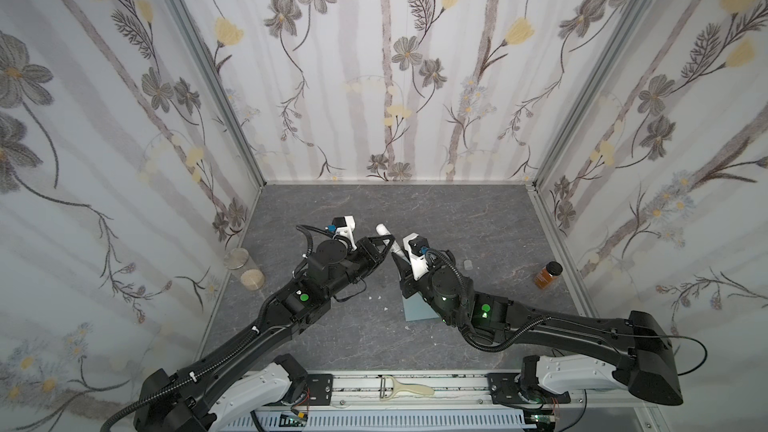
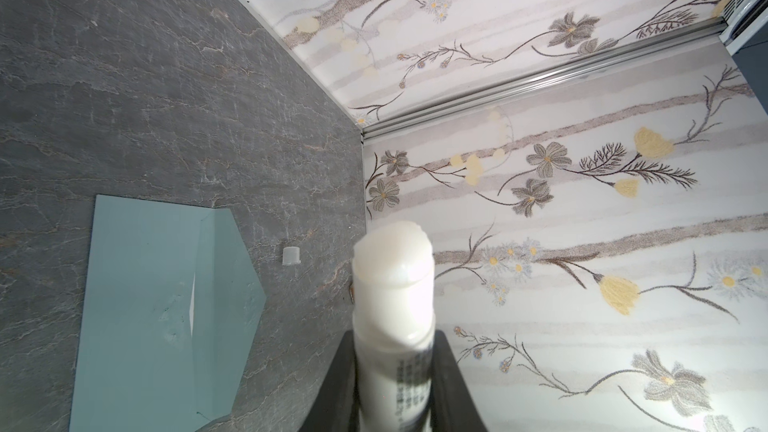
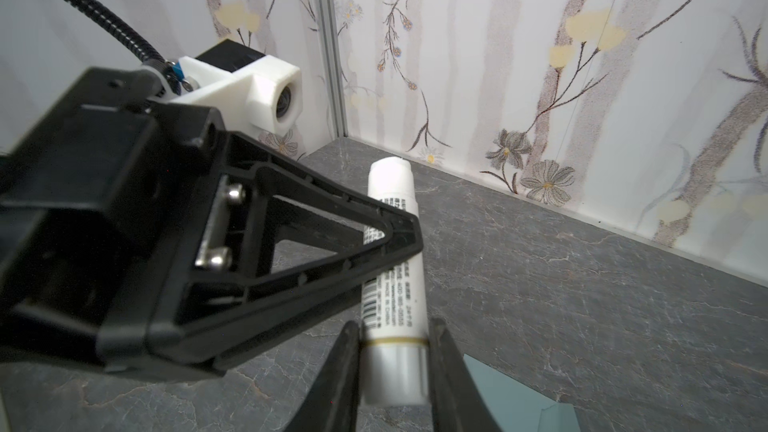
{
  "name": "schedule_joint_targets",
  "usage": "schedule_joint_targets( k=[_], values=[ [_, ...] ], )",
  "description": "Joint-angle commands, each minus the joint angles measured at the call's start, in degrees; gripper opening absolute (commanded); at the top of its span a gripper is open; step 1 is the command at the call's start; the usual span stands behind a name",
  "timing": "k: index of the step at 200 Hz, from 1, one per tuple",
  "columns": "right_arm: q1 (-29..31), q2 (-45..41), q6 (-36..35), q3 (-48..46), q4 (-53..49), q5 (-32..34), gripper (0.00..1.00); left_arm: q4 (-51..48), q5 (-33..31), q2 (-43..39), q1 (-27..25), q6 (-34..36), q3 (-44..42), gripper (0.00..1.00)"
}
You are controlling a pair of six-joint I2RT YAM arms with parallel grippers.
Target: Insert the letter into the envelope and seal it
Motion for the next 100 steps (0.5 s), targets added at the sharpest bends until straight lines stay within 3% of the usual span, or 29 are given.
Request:
schedule_joint_targets(
  k=[1,48,100],
  values=[
    [-1.54,-1.66,4.65,-1.16,5.40,-8.46,0.25,2.04,0.75,0.06,-0.02,0.12,-0.03,0.00],
    [-6.15,-3.13,15.68,-3.33,9.48,-21.64,0.24,3.52,1.02,-0.19,-0.12,0.03,-0.29,0.00],
    [-9.36,-2.73,24.00,-3.95,12.56,-30.04,0.24,4.58,0.31,-1.23,-0.19,-0.50,-1.34,0.00]
  ],
)
